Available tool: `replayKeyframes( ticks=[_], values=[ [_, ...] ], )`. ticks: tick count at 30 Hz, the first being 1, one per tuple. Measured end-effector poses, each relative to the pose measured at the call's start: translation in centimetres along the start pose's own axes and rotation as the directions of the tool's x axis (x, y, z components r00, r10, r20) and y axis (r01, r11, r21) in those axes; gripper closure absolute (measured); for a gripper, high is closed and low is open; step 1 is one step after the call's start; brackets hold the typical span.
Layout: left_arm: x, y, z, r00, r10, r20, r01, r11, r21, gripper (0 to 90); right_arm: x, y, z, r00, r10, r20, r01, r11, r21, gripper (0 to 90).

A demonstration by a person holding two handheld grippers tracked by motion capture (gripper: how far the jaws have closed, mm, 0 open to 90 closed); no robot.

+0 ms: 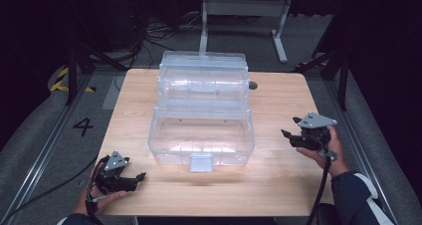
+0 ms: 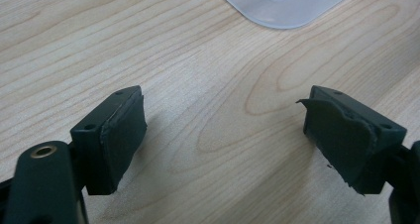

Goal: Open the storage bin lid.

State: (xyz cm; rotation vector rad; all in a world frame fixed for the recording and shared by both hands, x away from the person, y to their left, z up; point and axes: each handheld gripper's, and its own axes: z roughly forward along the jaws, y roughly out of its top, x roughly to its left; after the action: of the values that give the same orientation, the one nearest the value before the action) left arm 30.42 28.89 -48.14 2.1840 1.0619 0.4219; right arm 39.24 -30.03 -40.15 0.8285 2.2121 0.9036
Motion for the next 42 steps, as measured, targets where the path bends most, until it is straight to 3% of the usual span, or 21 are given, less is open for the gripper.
replayKeyframes(
  ticks=[3,5,6,12,17,21,25,27,42],
  values=[
    [0.0,0.0,0.0,1.0,0.0,0.0,0.0,1.0,0.0,17.0,0.6,-1.9,-0.2,0.9985,0.055,-0.007,-0.055,0.998,0.006,34.8],
    [0.0,0.0,0.0,1.0,0.001,-0.001,-0.001,1.0,0.0,17.0,1.1,-3.1,-0.3,0.9952,0.095,0.023,-0.096,0.995,0.013,32.4],
    [0.0,0.0,0.0,1.0,0.0,0.001,0.0,1.0,0.0,17.0,1.3,-4.0,-0.4,0.9932,0.116,0.008,-0.116,0.993,0.015,32.1],
    [0.0,0.1,0.1,0.9999,-0.001,0.012,0.001,1.0,0.002,16.4,2.6,-7.1,-0.5,0.9886,0.151,0.003,-0.15,0.986,0.074,28.0],
    [0.0,0.1,0.2,0.9998,0.003,0.019,-0.003,1.0,0.003,15.9,3.4,-8.5,-0.6,0.9852,0.168,-0.035,-0.164,0.982,0.095,25.0],
    [0.1,0.2,0.2,0.9997,0.005,0.026,-0.005,1.0,0.005,15.6,3.4,-9.5,-0.8,0.9739,0.219,-0.06,-0.212,0.972,0.096,23.5],
    [0.2,0.3,0.3,0.9997,0.013,0.02,-0.013,0.9999,0.0,15.0,3.0,-10.6,-0.7,0.9538,0.283,-0.1,-0.274,0.957,0.099,21.5],
    [0.2,0.3,0.4,0.9997,0.008,0.022,-0.009,1.0,0.001,14.9,2.8,-10.8,-0.8,0.9497,0.296,-0.102,-0.286,0.953,0.101,21.4],
    [0.2,0.5,0.5,0.9998,0.003,0.019,-0.003,1.0,0.008,14.4,2.8,-10.8,-0.8,0.9498,0.296,-0.102,-0.286,0.953,0.101,20.9]
  ],
)
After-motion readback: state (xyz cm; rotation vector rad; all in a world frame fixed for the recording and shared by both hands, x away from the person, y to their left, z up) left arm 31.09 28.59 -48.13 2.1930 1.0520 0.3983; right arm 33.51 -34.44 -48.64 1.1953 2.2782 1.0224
